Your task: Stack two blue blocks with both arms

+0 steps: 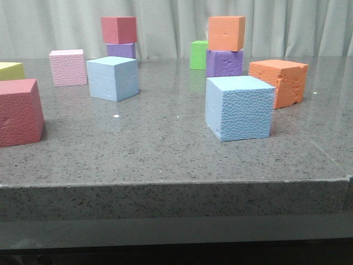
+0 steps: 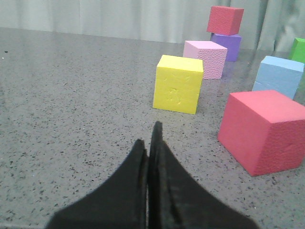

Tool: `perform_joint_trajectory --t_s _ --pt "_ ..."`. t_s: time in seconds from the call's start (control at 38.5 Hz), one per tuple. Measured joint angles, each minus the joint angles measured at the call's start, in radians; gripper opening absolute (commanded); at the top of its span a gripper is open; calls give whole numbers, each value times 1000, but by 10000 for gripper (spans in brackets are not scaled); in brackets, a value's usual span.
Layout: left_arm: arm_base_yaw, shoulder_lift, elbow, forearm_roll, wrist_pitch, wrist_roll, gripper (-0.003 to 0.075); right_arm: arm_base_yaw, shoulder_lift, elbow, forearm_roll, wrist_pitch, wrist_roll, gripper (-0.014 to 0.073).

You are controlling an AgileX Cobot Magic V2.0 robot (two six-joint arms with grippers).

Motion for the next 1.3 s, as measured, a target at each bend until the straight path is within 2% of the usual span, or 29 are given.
perform_joint_trajectory --t_s 0.96,1.3 --pt "0 0 0 0 0 0 -20 0 0 0 0 0 0 -69" --pt "0 0 0 0 -55 0 -20 0 0 0 0 -68 0 -69"
